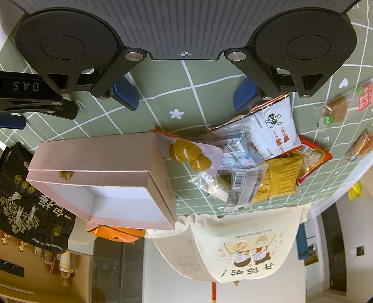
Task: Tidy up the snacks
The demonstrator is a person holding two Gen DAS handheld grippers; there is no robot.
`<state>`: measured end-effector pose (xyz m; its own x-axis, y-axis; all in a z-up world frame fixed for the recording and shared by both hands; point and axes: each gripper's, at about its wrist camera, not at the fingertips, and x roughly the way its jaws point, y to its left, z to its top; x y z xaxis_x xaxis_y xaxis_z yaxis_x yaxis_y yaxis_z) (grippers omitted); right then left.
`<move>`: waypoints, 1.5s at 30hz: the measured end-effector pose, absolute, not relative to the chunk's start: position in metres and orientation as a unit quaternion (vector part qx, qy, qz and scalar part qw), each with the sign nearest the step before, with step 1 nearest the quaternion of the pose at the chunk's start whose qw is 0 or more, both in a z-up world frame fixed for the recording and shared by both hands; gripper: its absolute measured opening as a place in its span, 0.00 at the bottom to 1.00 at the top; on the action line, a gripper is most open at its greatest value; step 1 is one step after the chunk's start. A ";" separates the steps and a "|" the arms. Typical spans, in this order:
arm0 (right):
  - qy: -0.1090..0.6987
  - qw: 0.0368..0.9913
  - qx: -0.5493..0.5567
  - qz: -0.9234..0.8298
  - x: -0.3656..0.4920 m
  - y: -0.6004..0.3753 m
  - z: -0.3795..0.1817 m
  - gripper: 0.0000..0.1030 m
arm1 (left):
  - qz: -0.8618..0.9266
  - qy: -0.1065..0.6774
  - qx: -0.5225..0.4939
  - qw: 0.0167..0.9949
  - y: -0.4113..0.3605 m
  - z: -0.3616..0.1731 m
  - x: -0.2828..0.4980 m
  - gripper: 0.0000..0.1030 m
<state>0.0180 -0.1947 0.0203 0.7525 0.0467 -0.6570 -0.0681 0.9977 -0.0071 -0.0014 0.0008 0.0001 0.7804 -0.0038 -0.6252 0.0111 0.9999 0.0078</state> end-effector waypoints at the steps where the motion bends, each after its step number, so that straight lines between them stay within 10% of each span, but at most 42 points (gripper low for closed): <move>1: 0.350 0.936 -0.015 0.031 0.018 -0.195 0.020 1.00 | -0.004 0.331 0.005 0.944 0.001 0.000 -0.001 0.90; 37: 0.350 0.936 -0.014 0.030 0.024 -0.193 0.020 1.00 | -0.003 0.331 0.006 0.944 0.000 0.001 -0.002 0.90; 45: 0.438 0.898 -0.017 0.034 0.019 -0.198 0.035 1.00 | -0.074 0.340 -0.029 0.937 0.059 0.033 -0.017 0.58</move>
<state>0.0188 -0.1979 0.0350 0.6148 0.0467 -0.7873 -0.0757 0.9971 0.0001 -0.0170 0.0587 0.0327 0.7581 -0.1590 -0.6325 0.1202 0.9873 -0.1042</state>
